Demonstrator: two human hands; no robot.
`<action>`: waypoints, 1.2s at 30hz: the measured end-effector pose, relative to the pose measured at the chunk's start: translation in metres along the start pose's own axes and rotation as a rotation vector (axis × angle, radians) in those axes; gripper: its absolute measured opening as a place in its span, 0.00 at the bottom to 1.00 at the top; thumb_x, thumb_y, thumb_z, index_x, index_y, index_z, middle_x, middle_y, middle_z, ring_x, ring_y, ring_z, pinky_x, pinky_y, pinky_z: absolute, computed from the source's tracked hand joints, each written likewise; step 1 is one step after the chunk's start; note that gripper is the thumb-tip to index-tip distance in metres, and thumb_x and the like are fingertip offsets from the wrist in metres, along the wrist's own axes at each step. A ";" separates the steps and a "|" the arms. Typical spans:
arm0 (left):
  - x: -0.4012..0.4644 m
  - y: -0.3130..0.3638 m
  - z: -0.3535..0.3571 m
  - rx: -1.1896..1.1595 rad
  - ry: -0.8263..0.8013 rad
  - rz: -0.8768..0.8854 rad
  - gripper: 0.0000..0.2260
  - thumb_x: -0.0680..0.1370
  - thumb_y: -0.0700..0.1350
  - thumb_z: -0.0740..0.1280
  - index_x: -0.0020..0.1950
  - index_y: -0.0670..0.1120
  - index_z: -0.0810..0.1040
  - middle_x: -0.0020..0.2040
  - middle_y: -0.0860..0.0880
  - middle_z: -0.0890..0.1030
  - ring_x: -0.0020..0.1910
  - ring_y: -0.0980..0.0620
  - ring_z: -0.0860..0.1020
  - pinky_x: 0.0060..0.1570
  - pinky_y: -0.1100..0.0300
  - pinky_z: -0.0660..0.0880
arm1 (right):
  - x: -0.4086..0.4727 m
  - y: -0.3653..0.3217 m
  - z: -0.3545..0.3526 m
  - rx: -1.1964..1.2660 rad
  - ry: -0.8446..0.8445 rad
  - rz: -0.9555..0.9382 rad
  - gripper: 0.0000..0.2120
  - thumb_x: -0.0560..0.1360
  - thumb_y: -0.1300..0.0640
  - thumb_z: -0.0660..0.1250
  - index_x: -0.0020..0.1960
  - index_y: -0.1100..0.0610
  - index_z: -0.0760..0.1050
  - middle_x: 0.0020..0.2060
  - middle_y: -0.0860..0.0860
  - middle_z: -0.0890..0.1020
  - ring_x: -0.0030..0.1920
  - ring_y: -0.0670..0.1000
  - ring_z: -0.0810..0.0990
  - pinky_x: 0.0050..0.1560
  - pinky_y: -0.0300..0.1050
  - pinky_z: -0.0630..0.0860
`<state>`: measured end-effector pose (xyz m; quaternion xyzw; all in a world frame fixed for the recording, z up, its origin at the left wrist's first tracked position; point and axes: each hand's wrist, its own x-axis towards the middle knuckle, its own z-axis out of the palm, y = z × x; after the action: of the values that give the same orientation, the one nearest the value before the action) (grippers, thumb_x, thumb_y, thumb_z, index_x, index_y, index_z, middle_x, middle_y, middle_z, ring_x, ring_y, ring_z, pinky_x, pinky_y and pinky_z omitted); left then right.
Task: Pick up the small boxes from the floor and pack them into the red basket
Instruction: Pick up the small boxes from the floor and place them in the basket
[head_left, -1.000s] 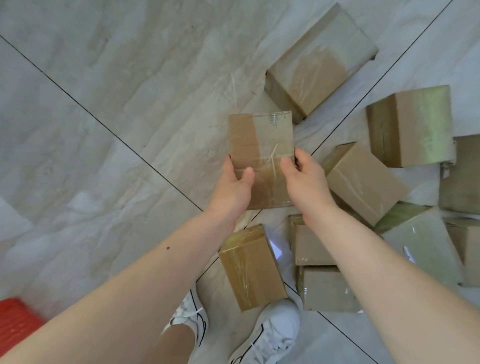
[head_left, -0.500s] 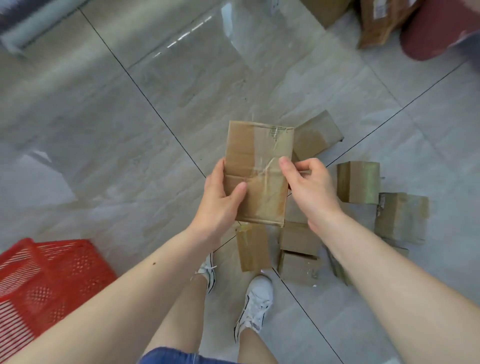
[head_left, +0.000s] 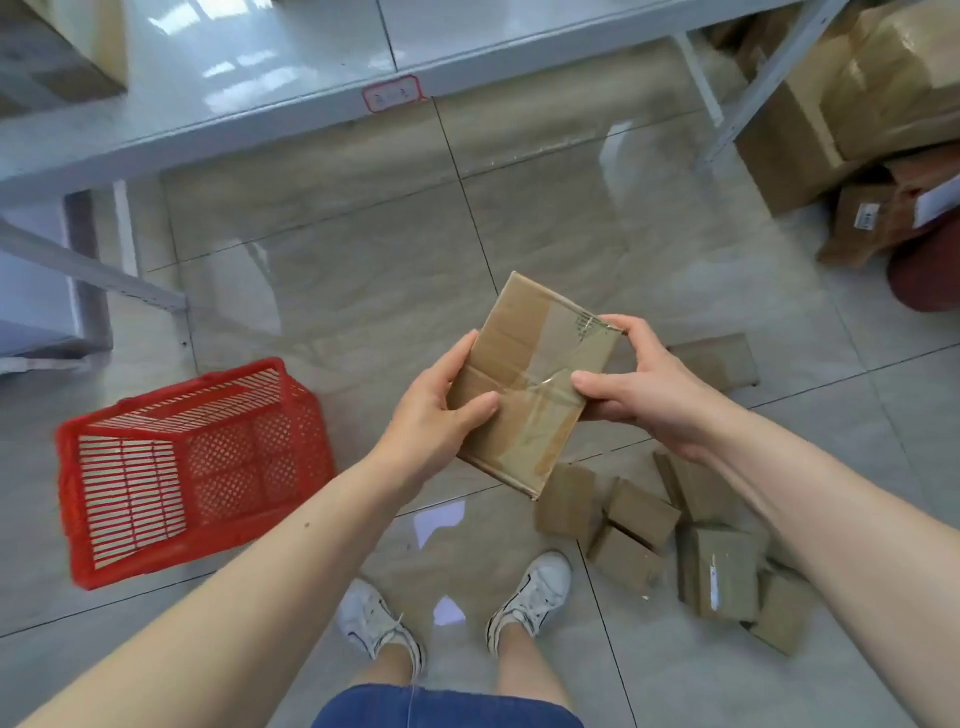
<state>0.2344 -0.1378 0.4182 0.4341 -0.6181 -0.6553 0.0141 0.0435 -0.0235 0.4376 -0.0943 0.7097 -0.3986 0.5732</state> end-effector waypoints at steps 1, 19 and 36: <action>-0.010 -0.004 -0.016 -0.018 0.019 0.000 0.30 0.74 0.42 0.70 0.74 0.58 0.68 0.66 0.58 0.79 0.65 0.58 0.77 0.69 0.52 0.71 | -0.003 -0.005 0.017 -0.012 -0.018 -0.001 0.29 0.76 0.65 0.70 0.70 0.48 0.63 0.57 0.57 0.83 0.46 0.57 0.87 0.45 0.40 0.83; -0.137 -0.146 -0.303 -0.362 0.485 -0.208 0.50 0.60 0.55 0.82 0.76 0.56 0.58 0.67 0.55 0.74 0.66 0.55 0.74 0.68 0.50 0.72 | -0.001 -0.012 0.383 0.152 -0.081 0.016 0.24 0.78 0.66 0.67 0.65 0.51 0.59 0.60 0.59 0.79 0.45 0.57 0.85 0.38 0.37 0.81; -0.113 -0.256 -0.470 -0.250 0.662 -0.314 0.32 0.74 0.53 0.73 0.74 0.56 0.61 0.65 0.51 0.63 0.64 0.52 0.71 0.68 0.55 0.69 | 0.113 0.014 0.564 -0.226 -0.072 0.189 0.18 0.78 0.49 0.68 0.58 0.57 0.65 0.56 0.57 0.79 0.52 0.55 0.84 0.40 0.50 0.84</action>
<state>0.7132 -0.3898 0.3366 0.7065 -0.4213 -0.5442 0.1651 0.5125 -0.3393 0.3307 -0.1054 0.7348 -0.2568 0.6188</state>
